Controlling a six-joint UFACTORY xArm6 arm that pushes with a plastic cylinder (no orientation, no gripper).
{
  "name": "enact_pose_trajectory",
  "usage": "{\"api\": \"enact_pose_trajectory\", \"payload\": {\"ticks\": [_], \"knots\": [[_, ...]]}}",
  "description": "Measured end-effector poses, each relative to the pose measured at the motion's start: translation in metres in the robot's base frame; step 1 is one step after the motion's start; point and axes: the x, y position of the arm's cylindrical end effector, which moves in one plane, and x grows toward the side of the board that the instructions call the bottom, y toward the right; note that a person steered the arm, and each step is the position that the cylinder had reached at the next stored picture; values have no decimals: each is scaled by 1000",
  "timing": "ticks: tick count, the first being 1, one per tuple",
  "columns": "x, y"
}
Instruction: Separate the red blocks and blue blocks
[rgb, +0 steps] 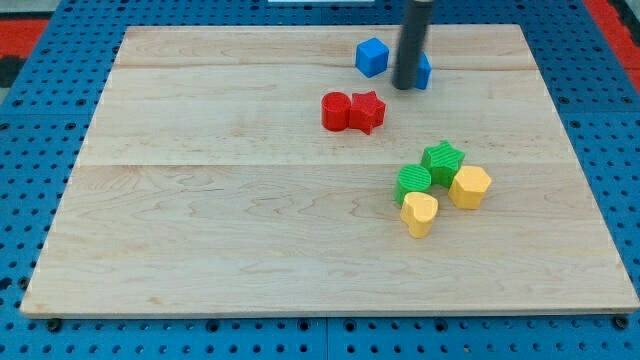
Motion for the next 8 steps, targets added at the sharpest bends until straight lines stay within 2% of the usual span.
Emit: {"api": "enact_pose_trajectory", "payload": {"ticks": [2,3,4,5,6,7,8], "knots": [[52,50],[74,-55],[111,-96],[65,-53],[94,-35],[140,-90],[128,-179]]}}
